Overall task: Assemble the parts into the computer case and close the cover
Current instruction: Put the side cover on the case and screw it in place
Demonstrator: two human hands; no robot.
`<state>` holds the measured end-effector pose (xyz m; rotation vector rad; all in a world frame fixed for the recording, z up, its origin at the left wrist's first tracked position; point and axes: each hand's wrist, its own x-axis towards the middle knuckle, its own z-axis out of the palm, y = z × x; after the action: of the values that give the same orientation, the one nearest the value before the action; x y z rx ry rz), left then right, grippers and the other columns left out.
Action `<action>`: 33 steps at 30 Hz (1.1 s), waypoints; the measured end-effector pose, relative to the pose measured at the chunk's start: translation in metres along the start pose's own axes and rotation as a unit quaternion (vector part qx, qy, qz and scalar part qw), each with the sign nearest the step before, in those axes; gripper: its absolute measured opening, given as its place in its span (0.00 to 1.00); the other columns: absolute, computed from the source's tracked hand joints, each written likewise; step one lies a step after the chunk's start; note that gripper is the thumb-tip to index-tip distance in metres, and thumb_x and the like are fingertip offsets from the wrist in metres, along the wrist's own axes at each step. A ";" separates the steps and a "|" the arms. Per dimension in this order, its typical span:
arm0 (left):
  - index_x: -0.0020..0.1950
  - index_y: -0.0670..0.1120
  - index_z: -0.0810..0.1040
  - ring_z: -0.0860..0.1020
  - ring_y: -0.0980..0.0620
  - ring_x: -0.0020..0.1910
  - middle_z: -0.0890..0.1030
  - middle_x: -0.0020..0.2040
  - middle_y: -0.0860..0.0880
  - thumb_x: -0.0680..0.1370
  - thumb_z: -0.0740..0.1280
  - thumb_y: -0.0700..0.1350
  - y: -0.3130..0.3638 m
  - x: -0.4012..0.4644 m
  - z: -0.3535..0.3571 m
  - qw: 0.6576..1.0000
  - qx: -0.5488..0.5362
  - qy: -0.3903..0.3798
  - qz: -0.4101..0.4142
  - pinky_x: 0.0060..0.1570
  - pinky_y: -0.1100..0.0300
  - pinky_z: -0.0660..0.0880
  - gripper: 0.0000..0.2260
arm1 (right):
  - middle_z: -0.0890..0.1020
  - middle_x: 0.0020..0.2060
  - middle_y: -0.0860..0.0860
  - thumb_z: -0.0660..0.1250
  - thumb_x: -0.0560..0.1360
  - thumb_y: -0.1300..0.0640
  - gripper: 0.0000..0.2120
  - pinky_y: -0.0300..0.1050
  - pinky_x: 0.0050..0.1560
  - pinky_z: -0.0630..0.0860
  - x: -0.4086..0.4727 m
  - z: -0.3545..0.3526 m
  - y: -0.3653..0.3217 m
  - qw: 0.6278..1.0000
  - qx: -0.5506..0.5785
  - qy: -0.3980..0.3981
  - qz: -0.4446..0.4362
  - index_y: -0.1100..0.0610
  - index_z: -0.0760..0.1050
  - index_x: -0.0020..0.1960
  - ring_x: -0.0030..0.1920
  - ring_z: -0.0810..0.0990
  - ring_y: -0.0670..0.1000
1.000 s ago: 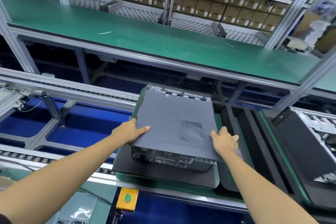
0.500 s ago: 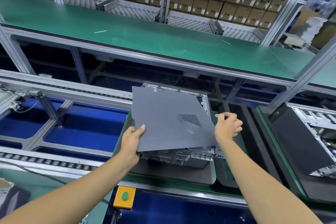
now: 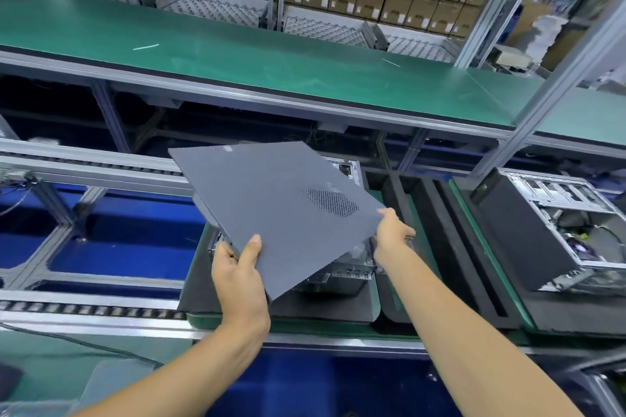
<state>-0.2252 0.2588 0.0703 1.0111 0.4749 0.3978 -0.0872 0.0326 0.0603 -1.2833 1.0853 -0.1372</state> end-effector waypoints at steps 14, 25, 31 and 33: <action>0.60 0.55 0.58 0.72 0.72 0.56 0.68 0.64 0.53 0.83 0.64 0.40 -0.089 -0.060 0.058 0.995 0.097 -0.035 0.005 0.53 0.81 0.67 0.17 | 0.78 0.63 0.62 0.65 0.74 0.61 0.20 0.50 0.47 0.77 -0.005 0.009 0.006 0.972 -0.071 -0.220 -0.046 0.59 0.72 0.66 0.47 0.79 0.60; 0.57 0.44 0.56 0.71 0.50 0.57 0.68 0.60 0.47 0.82 0.66 0.50 -0.121 -0.059 0.057 0.892 0.305 -0.261 -0.209 0.58 0.55 0.71 0.19 | 0.58 0.82 0.52 0.62 0.77 0.67 0.40 0.57 0.76 0.63 0.036 -0.013 0.001 0.915 -0.268 -0.254 -0.163 0.55 0.48 0.84 0.79 0.61 0.58; 0.45 0.52 0.73 0.77 0.53 0.33 0.82 0.39 0.52 0.81 0.58 0.64 -0.072 -0.016 0.045 0.672 0.528 -0.514 0.073 0.36 0.55 0.73 0.17 | 0.50 0.84 0.53 0.64 0.78 0.65 0.40 0.51 0.74 0.64 0.037 -0.004 0.010 0.885 -0.344 -0.226 -0.220 0.57 0.48 0.84 0.80 0.59 0.56; 0.52 0.56 0.75 0.78 0.54 0.52 0.80 0.50 0.54 0.79 0.60 0.66 -0.051 0.030 0.038 0.620 0.530 -0.430 0.387 0.52 0.49 0.76 0.15 | 0.44 0.84 0.54 0.64 0.79 0.63 0.39 0.51 0.75 0.59 0.036 0.002 0.017 0.871 -0.376 -0.203 -0.243 0.58 0.48 0.84 0.82 0.52 0.55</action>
<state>-0.1746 0.2234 0.0373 2.4116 -0.8108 0.3043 -0.0751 0.0176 0.0257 -2.1622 0.4151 0.2008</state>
